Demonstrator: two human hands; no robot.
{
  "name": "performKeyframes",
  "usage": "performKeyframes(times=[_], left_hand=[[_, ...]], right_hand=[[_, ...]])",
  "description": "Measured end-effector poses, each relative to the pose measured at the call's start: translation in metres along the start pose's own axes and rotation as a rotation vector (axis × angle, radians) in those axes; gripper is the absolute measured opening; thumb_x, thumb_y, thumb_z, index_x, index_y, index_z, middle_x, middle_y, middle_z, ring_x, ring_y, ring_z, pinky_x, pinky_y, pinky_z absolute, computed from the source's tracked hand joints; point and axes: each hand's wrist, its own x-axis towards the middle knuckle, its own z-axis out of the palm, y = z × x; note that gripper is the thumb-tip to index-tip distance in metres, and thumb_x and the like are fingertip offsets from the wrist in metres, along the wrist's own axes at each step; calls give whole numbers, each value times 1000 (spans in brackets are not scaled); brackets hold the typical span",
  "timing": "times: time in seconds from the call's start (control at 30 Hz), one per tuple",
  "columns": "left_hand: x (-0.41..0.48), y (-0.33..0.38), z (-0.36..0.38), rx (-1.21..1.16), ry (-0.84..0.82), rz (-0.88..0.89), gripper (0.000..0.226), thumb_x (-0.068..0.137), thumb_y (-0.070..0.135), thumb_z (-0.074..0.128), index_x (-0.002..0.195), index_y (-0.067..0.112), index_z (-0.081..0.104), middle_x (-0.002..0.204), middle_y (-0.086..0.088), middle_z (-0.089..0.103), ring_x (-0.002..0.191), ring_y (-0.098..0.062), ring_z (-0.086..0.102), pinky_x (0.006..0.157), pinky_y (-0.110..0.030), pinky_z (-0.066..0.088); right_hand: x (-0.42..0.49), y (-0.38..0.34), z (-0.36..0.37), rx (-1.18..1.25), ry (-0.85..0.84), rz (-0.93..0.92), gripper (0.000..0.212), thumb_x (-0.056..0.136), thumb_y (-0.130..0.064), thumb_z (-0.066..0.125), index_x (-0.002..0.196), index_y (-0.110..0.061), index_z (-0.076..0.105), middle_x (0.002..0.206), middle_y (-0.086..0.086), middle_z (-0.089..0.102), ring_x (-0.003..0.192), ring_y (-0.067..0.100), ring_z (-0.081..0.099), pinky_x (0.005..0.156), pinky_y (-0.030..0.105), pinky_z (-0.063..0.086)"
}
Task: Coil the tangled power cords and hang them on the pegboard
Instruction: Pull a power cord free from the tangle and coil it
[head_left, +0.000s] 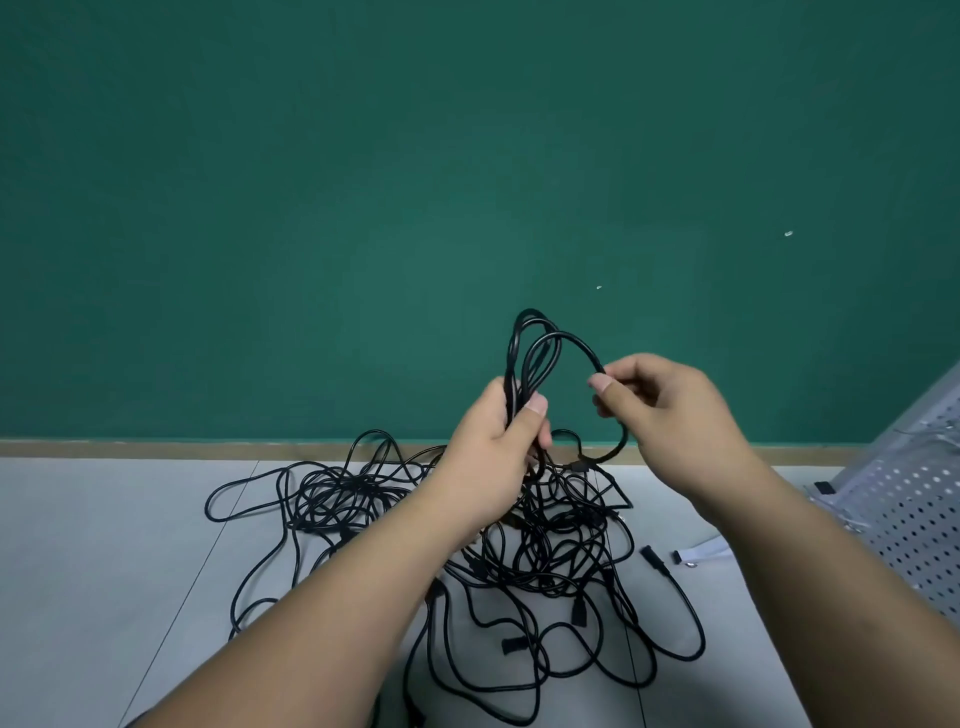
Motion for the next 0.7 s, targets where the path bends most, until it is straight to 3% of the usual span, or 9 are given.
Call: performKeyframes(times=[0.1, 0.2, 0.3, 0.37, 0.43, 0.53, 0.6, 0.7], left_hand=[[0, -2, -2, 37, 11, 4, 22, 113, 35, 45, 100, 21, 56, 82, 8, 60, 77, -13, 53, 84, -38, 46], [0, -3, 2, 108, 5, 7, 20, 113, 31, 45, 103, 21, 58, 87, 9, 65, 84, -10, 58, 89, -37, 48], [-2, -5, 6, 89, -32, -12, 18, 112, 30, 46, 118, 24, 62, 109, 9, 74, 107, -7, 67, 104, -41, 51], [-4, -5, 8, 39, -84, -24, 23, 111, 34, 46, 127, 26, 60, 119, 5, 74, 116, -14, 69, 108, -47, 52], [-6, -3, 10, -92, -168, -63, 22, 114, 29, 43, 130, 21, 56, 112, -4, 77, 108, -26, 76, 105, -51, 55], [-10, 3, 7, -103, -264, -86, 18, 116, 23, 38, 127, 13, 49, 89, 0, 72, 92, -29, 79, 79, -33, 53], [-9, 2, 5, -101, -298, -79, 20, 116, 18, 39, 130, 7, 46, 83, 4, 65, 82, -27, 76, 71, -33, 47], [-7, 3, 1, -174, -344, -101, 21, 113, 11, 45, 132, 3, 49, 81, 4, 61, 72, -24, 66, 70, -35, 49]], right_hand=[[-3, -1, 3, -68, 3, 24, 15, 97, -43, 74, 91, -31, 79, 78, -4, 75, 73, 18, 70, 75, 39, 61], [-6, -6, 9, 121, -43, 87, 13, 98, -33, 76, 93, -23, 82, 79, 6, 76, 66, 21, 74, 78, 47, 66], [-11, -13, 16, 296, -68, 166, 13, 98, -19, 76, 99, -6, 79, 76, 13, 77, 62, 17, 71, 69, 30, 65], [-14, -15, 20, 377, -57, 227, 18, 97, -16, 77, 103, 1, 75, 79, 18, 77, 61, 16, 71, 62, 25, 63], [-15, -15, 20, 354, -25, 236, 19, 95, -17, 79, 103, -1, 73, 77, 17, 77, 58, 16, 69, 65, 33, 66], [-11, -9, 15, 126, 30, 144, 15, 91, -29, 85, 91, -17, 77, 71, 3, 77, 62, 23, 70, 76, 44, 64], [-10, -7, 11, -25, 47, 90, 19, 85, -40, 88, 81, -24, 79, 71, -7, 76, 69, 24, 70, 73, 40, 59], [-9, -6, 7, -9, 46, 56, 18, 83, -41, 89, 77, -27, 80, 70, -11, 73, 62, 13, 61, 61, 30, 54]])
